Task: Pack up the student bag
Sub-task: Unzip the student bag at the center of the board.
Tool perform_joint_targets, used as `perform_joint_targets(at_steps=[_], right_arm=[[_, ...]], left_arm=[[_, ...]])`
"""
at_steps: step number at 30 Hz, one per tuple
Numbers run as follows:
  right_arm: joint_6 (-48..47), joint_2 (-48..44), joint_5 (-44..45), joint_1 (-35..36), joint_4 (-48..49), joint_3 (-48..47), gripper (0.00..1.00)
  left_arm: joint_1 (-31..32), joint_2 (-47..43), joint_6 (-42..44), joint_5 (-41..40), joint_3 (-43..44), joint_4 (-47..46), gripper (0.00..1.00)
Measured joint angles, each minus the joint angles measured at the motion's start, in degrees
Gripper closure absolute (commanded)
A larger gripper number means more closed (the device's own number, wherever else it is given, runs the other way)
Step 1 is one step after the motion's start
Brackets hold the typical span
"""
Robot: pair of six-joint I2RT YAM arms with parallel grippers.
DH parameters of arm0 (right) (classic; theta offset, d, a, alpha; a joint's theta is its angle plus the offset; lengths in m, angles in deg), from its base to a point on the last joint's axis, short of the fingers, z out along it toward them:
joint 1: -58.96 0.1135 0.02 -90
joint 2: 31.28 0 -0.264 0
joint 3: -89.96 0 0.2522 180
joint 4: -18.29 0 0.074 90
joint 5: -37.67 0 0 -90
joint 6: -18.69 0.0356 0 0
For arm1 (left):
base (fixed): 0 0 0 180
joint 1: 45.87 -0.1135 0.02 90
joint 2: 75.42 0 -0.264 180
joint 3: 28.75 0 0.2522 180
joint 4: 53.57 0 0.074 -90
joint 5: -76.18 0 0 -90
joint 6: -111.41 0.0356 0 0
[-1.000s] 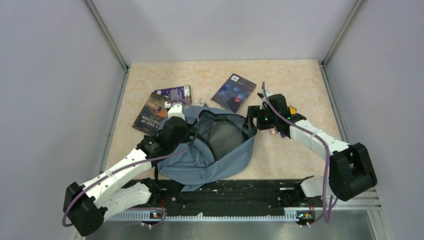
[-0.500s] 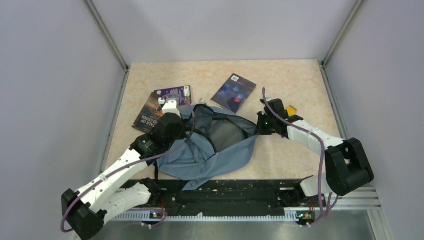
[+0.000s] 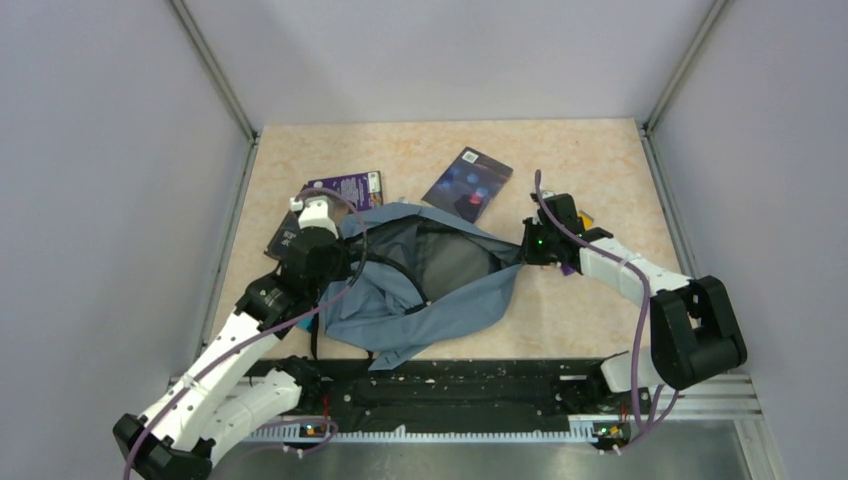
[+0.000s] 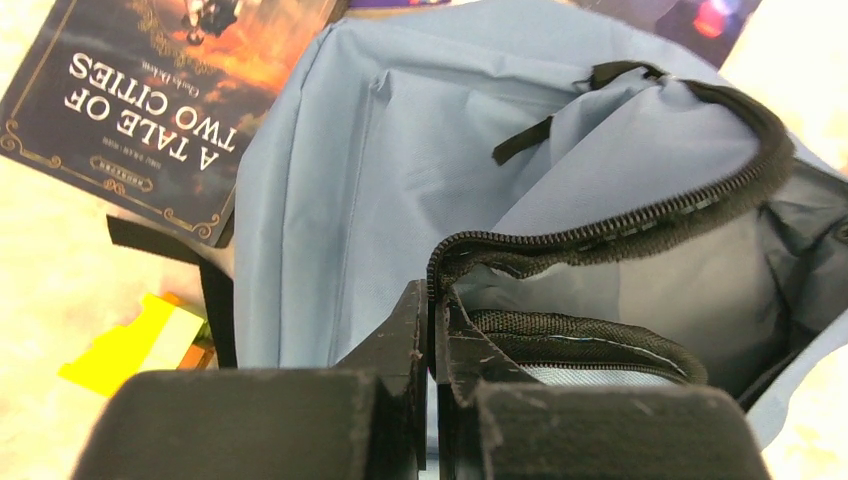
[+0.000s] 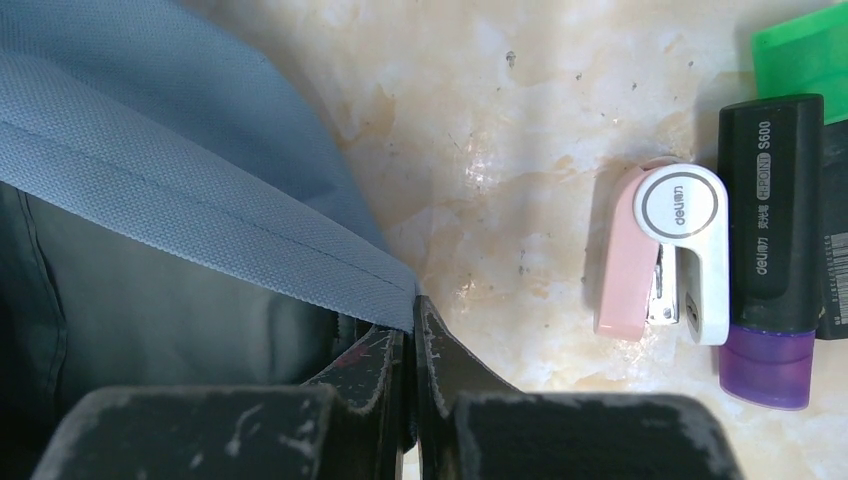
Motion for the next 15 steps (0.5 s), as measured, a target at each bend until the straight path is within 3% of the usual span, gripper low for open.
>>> perform_joint_targets(at_steps=[9,11,12,15], right_arm=[[-0.04,0.00,0.68,0.00,-0.07,0.02,1.00],[-0.07,-0.04,0.66,-0.02,-0.07,0.07,0.96],[-0.07,-0.09,0.66,-0.04,-0.07,0.09,0.92],[-0.22,-0.35,0.68,-0.11,-0.07,0.11,0.80]], left_arm=[[-5.57,7.65,-3.32,2.67,-3.39,-1.01,1.00],[-6.34,9.27,-4.94,3.61,-4.76,-2.36,1.00],[-6.47,9.68,-5.57,3.89,-5.42,-2.93,0.95],[-6.75,10.29,-7.76,4.90,-7.37,-4.66,0.68]])
